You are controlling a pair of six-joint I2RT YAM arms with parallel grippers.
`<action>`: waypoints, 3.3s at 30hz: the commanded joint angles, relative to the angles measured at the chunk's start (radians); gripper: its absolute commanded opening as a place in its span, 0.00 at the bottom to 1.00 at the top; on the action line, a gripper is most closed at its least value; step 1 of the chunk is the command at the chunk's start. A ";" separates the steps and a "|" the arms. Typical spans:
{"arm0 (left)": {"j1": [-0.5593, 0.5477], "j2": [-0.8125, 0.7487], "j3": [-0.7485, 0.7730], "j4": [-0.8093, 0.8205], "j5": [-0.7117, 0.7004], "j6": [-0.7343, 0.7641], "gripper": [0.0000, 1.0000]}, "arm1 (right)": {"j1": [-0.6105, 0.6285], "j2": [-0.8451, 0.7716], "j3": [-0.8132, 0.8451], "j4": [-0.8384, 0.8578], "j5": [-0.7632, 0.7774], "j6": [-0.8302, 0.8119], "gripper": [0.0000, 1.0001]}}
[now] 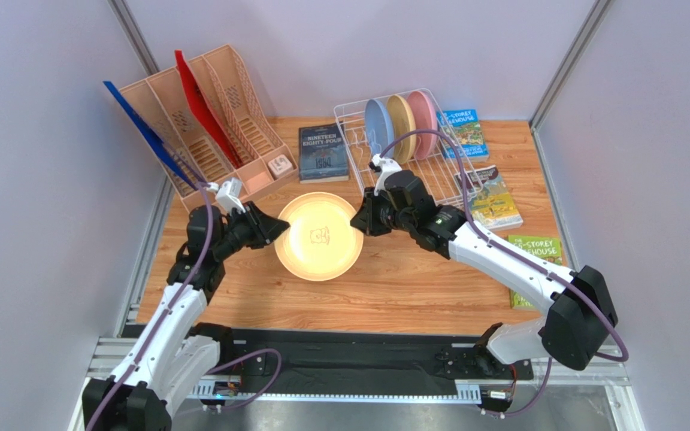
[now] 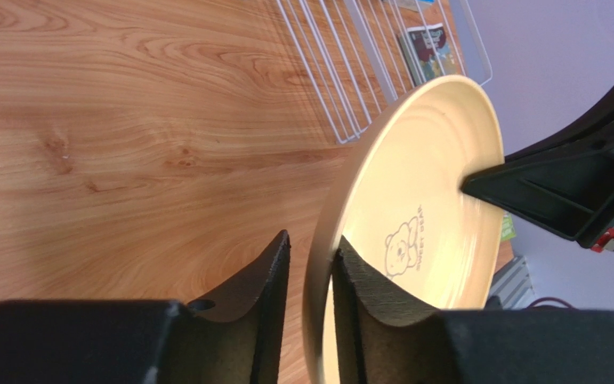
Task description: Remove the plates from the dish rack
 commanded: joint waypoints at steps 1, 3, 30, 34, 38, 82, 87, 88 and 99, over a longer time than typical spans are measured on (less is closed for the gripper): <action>-0.009 0.020 -0.001 0.034 0.002 0.002 0.05 | 0.000 0.004 0.048 0.095 -0.036 0.018 0.00; -0.011 0.030 -0.005 0.022 0.000 0.009 0.00 | 0.002 0.008 0.060 0.097 -0.047 0.012 0.07; -0.013 0.231 -0.042 -0.214 -0.567 0.020 0.14 | -0.158 0.421 0.592 -0.147 0.619 -0.370 0.80; -0.013 0.237 -0.036 -0.222 -0.577 0.014 0.44 | -0.164 0.566 0.727 -0.140 0.679 -0.423 0.77; -0.013 0.220 -0.028 -0.242 -0.584 0.017 0.66 | -0.168 0.697 0.856 -0.143 0.772 -0.468 0.72; -0.013 0.059 0.094 -0.342 -0.543 0.095 0.98 | -0.109 0.479 0.635 0.358 1.309 -0.788 0.00; -0.013 0.041 0.119 -0.334 -0.471 0.114 1.00 | -0.107 0.375 0.583 0.136 1.211 -0.587 0.00; -0.013 0.033 0.124 -0.323 -0.442 0.121 1.00 | -0.106 0.347 0.574 0.079 1.134 -0.543 0.00; -0.016 0.109 0.145 -0.012 0.003 0.101 1.00 | -0.109 -0.009 0.335 -0.255 0.263 -0.166 0.04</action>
